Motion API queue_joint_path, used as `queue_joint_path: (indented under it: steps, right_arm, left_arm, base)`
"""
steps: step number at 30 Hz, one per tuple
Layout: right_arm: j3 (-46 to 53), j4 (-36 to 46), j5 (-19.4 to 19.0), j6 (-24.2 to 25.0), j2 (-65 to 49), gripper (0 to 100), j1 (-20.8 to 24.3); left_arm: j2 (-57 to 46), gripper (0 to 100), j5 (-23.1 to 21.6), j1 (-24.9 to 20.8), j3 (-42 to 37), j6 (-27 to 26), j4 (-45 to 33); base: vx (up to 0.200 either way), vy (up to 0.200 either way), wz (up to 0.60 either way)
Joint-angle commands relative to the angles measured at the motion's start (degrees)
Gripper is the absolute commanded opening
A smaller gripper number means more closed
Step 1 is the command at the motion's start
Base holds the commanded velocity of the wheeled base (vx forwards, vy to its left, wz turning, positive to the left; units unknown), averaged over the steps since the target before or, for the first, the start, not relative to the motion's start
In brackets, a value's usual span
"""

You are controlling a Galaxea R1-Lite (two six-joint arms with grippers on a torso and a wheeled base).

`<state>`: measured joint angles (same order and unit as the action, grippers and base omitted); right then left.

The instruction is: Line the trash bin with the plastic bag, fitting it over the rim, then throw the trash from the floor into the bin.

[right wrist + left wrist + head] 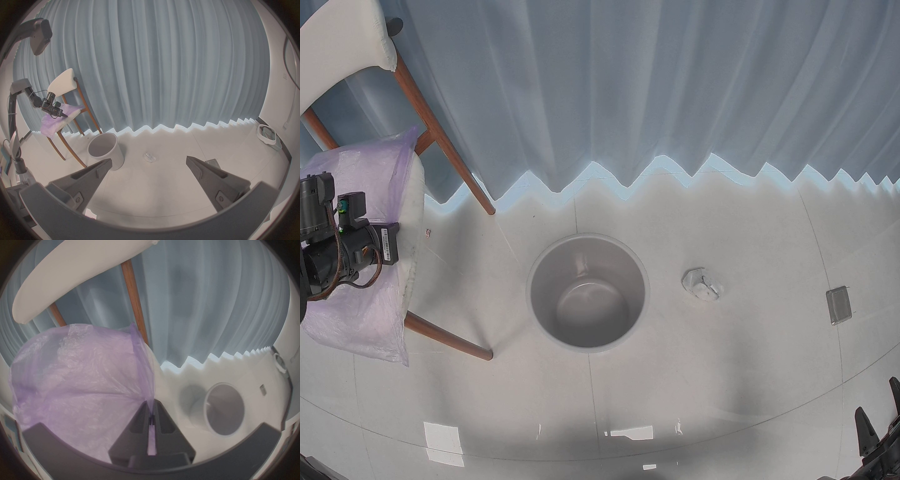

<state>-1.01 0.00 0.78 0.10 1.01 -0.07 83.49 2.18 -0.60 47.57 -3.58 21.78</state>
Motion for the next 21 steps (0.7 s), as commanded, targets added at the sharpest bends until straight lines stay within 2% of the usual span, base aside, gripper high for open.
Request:
queue_joint_path:
  steps: [1, 4, 9, 17, 19, 21]
  right_arm:
    - [1.01, 0.00, 0.01, -0.01, -1.01, 100, -0.01]
    - [0.92, 0.00, 0.01, -0.01, -1.01, 100, -0.01]
    - [0.92, 0.00, 0.01, -0.01, -1.01, 100, -0.01]
    - [1.01, 0.00, 0.01, -0.01, -1.01, 100, -0.01]
    - [1.01, 0.00, 0.01, -0.01, -1.01, 100, -0.01]
    - [0.92, 0.00, 0.01, -0.01, -1.01, 100, -0.01]
  left_arm:
    - [-5.01, 0, -6.75, -1.60, -0.99, 4.90, -0.08]
    - [-7.12, 0, -11.85, -1.69, -0.90, 10.70, -0.25]
    - [-9.05, 0, -16.16, -2.65, -0.99, 17.47, -0.34]
    - [-9.93, 0, -16.51, -3.01, -1.69, 17.91, 0.10]
    - [-10.90, 0, -18.97, -5.73, -1.69, 18.00, -0.25]
    - [-11.16, 0, -19.50, -7.05, -1.78, 18.17, -0.34]
  base:
    - [0.000, 0.000, 0.00]
    - [0.000, 0.000, 0.00]
    - [0.000, 0.000, 0.00]
    - [0.000, 0.000, 0.00]
    - [0.000, 0.000, 0.00]
    - [0.000, 0.000, 0.00]
